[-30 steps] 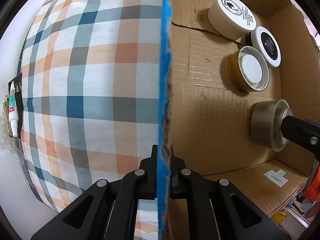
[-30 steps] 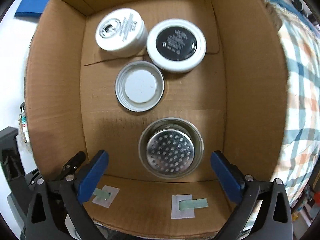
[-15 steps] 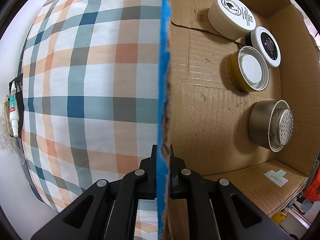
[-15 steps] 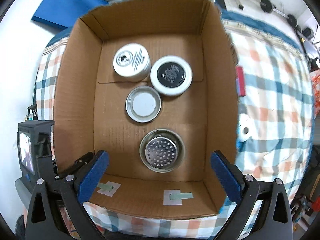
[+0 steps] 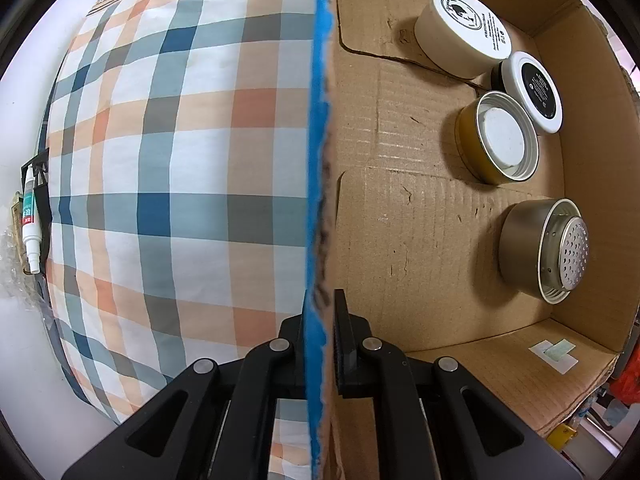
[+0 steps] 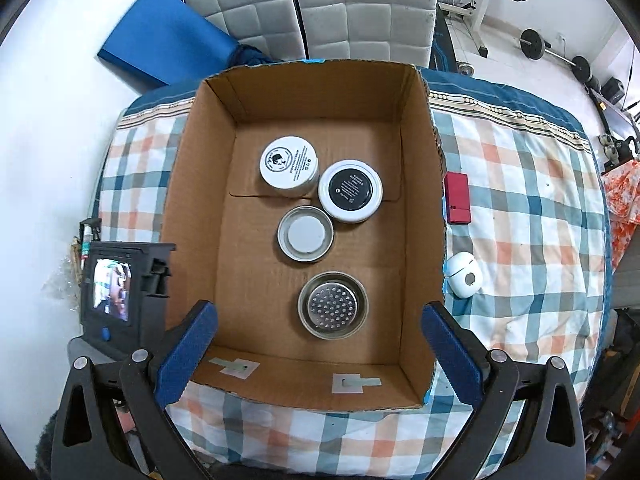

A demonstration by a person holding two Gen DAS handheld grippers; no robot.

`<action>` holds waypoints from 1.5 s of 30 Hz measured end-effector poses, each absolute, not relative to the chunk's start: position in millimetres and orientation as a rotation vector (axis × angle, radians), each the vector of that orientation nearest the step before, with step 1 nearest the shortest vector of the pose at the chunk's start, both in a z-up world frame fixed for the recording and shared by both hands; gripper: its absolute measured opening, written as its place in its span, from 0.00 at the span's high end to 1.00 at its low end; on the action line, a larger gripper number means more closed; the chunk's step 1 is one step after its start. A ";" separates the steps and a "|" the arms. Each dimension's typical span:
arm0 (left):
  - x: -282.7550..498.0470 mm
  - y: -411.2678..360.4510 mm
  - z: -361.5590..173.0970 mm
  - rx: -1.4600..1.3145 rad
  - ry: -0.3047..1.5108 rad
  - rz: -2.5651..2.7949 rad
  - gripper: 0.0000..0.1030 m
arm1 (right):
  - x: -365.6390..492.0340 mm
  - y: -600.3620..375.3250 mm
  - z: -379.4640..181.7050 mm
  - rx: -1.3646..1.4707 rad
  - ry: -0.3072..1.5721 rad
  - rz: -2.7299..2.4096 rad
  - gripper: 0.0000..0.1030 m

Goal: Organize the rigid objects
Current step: 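Move the right tool to the red block and grasp it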

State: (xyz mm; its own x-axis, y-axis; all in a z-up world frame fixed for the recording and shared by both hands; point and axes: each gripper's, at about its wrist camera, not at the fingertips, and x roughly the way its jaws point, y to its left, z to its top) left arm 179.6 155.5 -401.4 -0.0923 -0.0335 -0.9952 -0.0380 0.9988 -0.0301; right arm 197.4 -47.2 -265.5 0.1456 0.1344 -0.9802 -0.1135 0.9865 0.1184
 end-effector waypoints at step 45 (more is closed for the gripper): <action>186.2 156.3 -406.9 -0.054 1.683 0.018 0.96 | 318.1 -238.3 -455.7 0.404 1.608 -0.241 0.60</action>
State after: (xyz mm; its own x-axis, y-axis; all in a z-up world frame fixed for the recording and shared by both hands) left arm 186.2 156.3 -406.9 -0.1115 -0.0253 -0.9934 -0.0462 0.9987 -0.0202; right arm 318.1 -238.3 -455.7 -0.0402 0.1127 -0.9928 0.3983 0.9131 0.0876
